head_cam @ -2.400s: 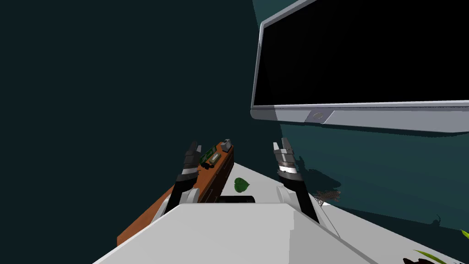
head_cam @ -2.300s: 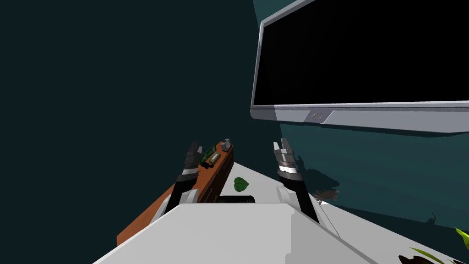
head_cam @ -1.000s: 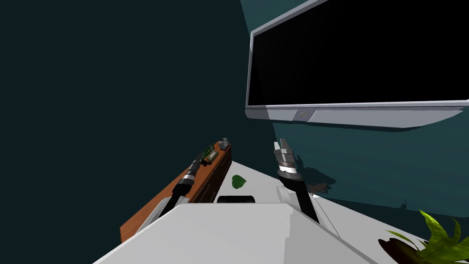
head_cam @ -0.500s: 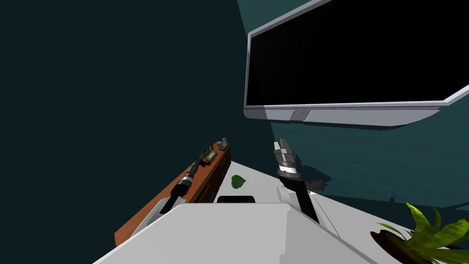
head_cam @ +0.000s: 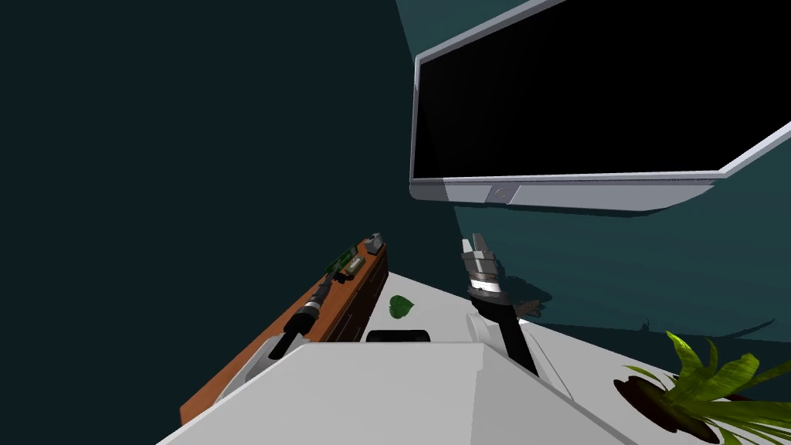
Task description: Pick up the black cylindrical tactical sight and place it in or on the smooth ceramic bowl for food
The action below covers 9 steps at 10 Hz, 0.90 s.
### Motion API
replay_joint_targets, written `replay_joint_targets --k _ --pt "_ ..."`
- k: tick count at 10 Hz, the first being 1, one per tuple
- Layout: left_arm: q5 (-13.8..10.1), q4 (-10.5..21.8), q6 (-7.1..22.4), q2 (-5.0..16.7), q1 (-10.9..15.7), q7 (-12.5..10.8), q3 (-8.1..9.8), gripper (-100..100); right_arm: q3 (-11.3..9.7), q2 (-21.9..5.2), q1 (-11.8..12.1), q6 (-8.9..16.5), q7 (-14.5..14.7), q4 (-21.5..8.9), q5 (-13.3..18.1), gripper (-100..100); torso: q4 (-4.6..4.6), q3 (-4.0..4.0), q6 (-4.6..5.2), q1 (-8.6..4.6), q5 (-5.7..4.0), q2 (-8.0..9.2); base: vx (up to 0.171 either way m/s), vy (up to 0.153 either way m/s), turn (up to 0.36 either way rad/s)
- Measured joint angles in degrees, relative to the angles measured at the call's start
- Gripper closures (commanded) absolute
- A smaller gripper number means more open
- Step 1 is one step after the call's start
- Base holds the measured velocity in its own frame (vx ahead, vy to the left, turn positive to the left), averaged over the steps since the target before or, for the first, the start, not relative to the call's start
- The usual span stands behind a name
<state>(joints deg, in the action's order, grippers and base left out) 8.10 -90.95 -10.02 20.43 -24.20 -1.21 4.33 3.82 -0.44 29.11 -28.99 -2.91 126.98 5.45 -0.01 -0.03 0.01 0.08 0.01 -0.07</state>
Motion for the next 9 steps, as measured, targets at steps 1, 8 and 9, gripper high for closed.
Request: replay_joint_targets --k 1,8,9 --pt "-0.1 1.0 0.7 0.1 0.2 0.0 0.07 -100 0.0 0.0 0.0 0.0 0.0 0.0 0.0 0 0.0 0.0 -0.02 -0.01 0.0 0.0 0.019 0.012 -0.054" --pt "-2.8 13.1 4.9 3.0 4.5 -1.0 0.87 -100 0.0 0.0 0.0 0.0 0.0 0.0 0.0 0 -0.01 -0.03 -0.01 -0.01 0.0 -0.05 0.027 0.02 -0.075" --pt "-3.5 14.8 5.6 3.5 5.1 -1.2 0.94 -100 0.0 0.0 0.0 0.0 0.0 0.0 0.0 0 -0.02 -0.04 -0.01 0.03 0.01 -0.07 0.027 0.026 -0.031"
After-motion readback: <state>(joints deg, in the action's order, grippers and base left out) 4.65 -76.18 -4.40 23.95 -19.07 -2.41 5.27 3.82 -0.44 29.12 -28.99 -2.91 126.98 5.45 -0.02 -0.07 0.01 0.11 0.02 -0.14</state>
